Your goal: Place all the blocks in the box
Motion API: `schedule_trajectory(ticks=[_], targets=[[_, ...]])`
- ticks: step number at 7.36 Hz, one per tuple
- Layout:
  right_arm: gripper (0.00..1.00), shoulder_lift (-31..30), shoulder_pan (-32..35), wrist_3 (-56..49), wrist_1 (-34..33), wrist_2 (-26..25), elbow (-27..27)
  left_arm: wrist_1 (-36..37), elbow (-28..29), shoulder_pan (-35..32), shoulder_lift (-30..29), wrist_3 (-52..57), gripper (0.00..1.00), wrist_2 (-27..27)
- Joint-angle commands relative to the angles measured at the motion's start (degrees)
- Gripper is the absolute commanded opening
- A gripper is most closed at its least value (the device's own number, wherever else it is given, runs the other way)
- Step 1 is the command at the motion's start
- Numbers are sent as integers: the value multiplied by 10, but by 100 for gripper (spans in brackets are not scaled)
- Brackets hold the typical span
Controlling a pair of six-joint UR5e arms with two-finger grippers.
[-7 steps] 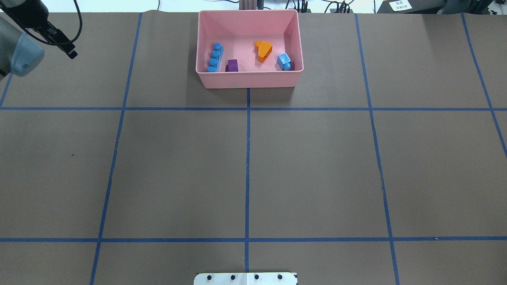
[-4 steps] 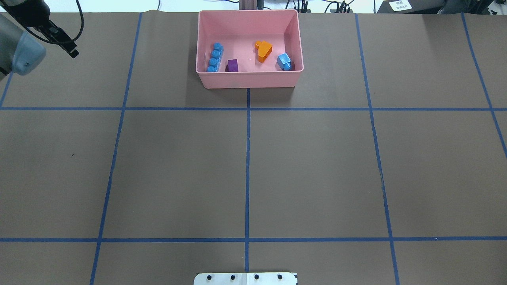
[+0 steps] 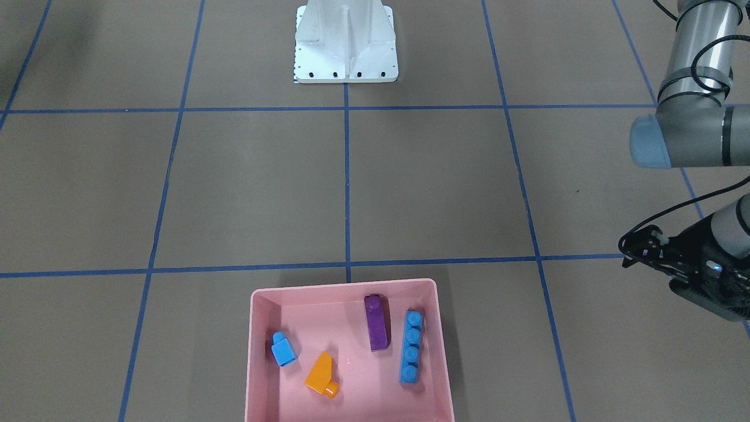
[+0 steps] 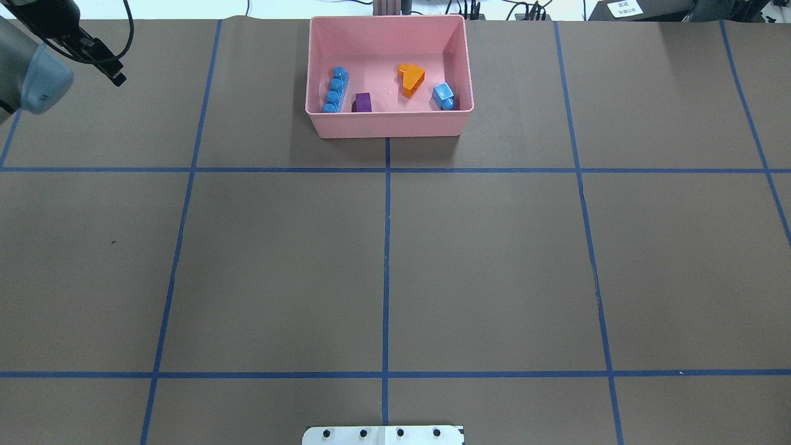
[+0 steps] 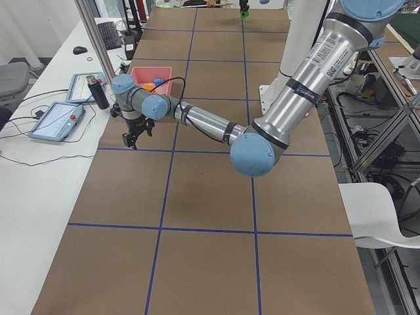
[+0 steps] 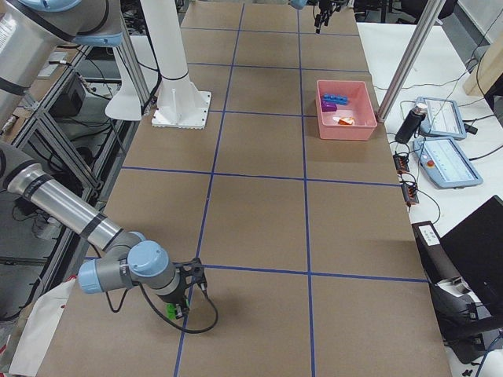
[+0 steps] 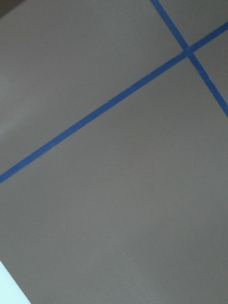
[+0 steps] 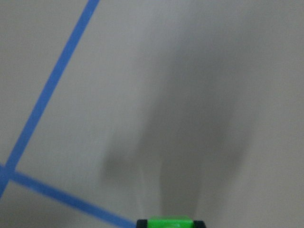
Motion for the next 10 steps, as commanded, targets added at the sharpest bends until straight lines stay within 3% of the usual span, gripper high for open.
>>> schedule_trajectory(ticks=[1,4,6,8,10], targets=[[0,141,26,9,-194,4,47,0,0,-16,5,-42,100,0],[0,365,16,72,-413,51,45,-4,2,-81,35,-57,100,-6],[0,457,-50,199,-433,60,43,-2,-1,-147,99,39,100,-38],[0,567,-127,334,-435,58,15,-8,-11,-187,187,72,100,-38],[0,679,-191,442,-433,28,-57,-20,-49,-199,190,66,100,-35]])
